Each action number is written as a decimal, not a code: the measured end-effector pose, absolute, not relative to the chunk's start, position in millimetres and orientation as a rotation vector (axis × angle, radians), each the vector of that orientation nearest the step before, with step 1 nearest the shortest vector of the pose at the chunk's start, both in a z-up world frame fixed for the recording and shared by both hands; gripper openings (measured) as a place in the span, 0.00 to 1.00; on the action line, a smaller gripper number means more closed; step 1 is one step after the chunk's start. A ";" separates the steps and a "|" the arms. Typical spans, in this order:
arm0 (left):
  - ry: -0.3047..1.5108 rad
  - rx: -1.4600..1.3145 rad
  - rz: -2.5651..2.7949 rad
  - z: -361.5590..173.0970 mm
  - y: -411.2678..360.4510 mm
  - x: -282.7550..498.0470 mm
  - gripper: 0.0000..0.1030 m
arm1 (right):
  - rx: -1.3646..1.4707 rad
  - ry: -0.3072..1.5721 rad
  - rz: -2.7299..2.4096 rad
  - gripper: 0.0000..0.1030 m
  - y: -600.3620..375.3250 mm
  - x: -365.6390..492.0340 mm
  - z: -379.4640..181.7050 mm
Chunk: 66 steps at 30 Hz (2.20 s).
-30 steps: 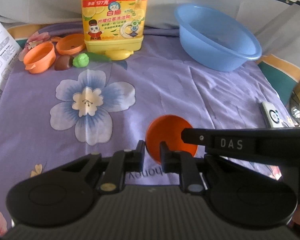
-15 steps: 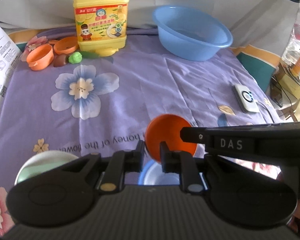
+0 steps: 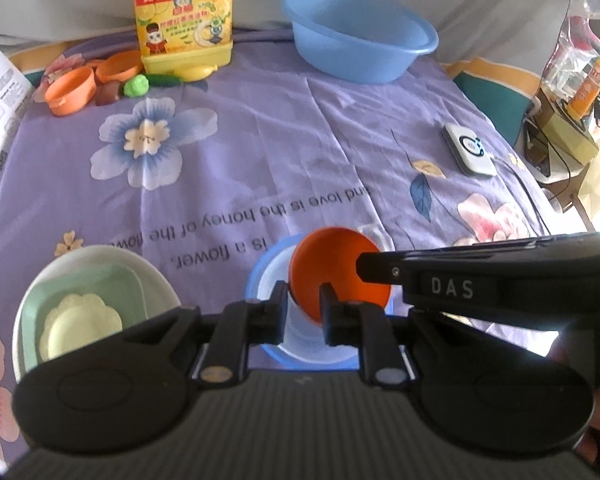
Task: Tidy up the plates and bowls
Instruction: 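Lower the orange cup into the clear bowl with both grippers and open them, then close both grippers on the blue bowl rim holding the nested bowls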
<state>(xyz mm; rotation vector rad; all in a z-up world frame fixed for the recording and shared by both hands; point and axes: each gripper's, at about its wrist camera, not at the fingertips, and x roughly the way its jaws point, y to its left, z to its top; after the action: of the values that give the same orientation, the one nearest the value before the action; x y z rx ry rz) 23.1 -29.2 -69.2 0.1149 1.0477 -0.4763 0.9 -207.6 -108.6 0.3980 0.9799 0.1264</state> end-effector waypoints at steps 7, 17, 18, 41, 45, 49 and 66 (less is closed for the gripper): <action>1.079 0.115 -0.472 -80.3 -30.9 26.9 0.15 | 0.390 1.007 0.124 0.07 -205.6 4.4 -118.0; 1.101 0.111 -0.474 -88.8 -31.8 33.0 0.17 | 0.399 1.026 0.129 0.09 -206.3 9.2 -126.8; 1.101 0.111 -0.475 -89.2 -31.7 33.2 0.18 | 0.404 1.028 0.130 0.10 -206.5 9.6 -127.7; 0.956 0.022 -0.365 -47.5 14.2 17.6 1.00 | 0.430 0.887 0.088 0.94 -226.5 -15.4 -94.1; 0.950 0.024 -0.362 -47.2 16.9 13.7 1.00 | 0.436 0.891 0.077 0.96 -229.6 -21.7 -95.0; 0.947 0.025 -0.363 -49.4 19.4 10.2 1.00 | 0.448 0.885 0.076 0.98 -232.8 -27.3 -94.9; 0.988 0.022 -0.382 -81.2 13.7 10.5 0.99 | 0.458 0.930 0.032 0.98 -232.4 -26.6 -122.8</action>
<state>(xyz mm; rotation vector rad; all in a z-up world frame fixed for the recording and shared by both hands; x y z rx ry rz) 10.5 13.7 -81.2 0.0218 0.9880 -0.3822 -26.6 -232.4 -122.8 0.4585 0.9300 0.0318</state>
